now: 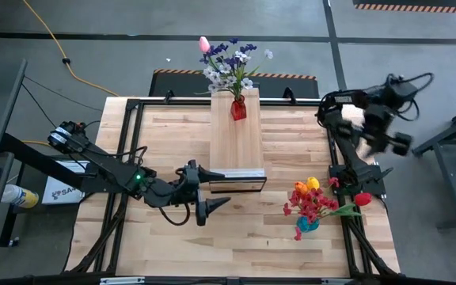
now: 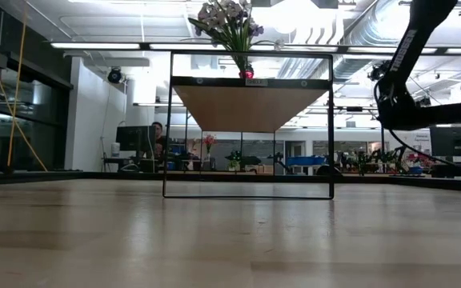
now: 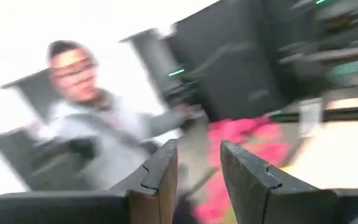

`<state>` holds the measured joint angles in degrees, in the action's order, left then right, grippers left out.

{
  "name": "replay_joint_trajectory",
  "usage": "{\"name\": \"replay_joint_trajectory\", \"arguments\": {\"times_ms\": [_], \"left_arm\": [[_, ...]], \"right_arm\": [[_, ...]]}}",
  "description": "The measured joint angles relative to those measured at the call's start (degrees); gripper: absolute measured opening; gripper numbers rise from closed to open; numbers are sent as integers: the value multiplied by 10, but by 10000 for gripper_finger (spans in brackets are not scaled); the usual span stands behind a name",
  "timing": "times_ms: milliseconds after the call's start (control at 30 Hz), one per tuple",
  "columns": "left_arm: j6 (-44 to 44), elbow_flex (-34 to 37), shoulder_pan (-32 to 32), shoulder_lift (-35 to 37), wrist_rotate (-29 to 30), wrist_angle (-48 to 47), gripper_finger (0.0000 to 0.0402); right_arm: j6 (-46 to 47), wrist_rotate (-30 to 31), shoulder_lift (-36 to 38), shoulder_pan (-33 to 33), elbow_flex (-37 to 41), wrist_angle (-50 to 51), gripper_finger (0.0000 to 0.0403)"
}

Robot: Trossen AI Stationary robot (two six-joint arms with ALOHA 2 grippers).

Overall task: Pick and place flowers into a vace then onto a shelf
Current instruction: Put the blue vase with flowers on the shelf

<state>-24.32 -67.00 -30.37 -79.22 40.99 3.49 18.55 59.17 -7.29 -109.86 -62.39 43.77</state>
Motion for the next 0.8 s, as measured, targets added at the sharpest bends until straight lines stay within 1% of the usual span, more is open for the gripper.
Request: {"name": "replay_joint_trajectory", "arguments": {"times_ms": [33,67,167,233,267,300,367,400,467,567,667,800], "left_arm": [[0,0,0,0,5,0,387],[0,0,0,0,10,0,386],[0,0,0,0,23,0,386],[0,0,0,0,31,0,387],[0,0,0,0,33,0,388],[0,0,0,0,33,0,388],[0,0,0,0,33,0,386],[0,0,0,0,34,0,386],[0,0,0,0,34,0,386],[0,0,0,0,34,-1,388],[3,0,0,0,34,-1,386],[16,0,0,0,32,-2,387]], "right_arm": [[5,-33,-8,0,10,-17,114],[-6,-53,-18,0,22,-44,114],[-71,-86,-50,-6,58,-147,114],[-98,-105,-65,-10,78,-202,114],[-103,-98,-76,-10,86,-226,114],[-103,-76,-89,-10,95,-247,114],[-107,-14,-119,-10,111,-286,114],[-111,5,-135,-10,113,-304,114],[-122,24,-170,-10,113,-348,114],[-182,54,-234,-10,111,-449,114],[-252,90,-302,-10,90,-538,114],[-289,176,-392,-10,39,-582,114]]}}
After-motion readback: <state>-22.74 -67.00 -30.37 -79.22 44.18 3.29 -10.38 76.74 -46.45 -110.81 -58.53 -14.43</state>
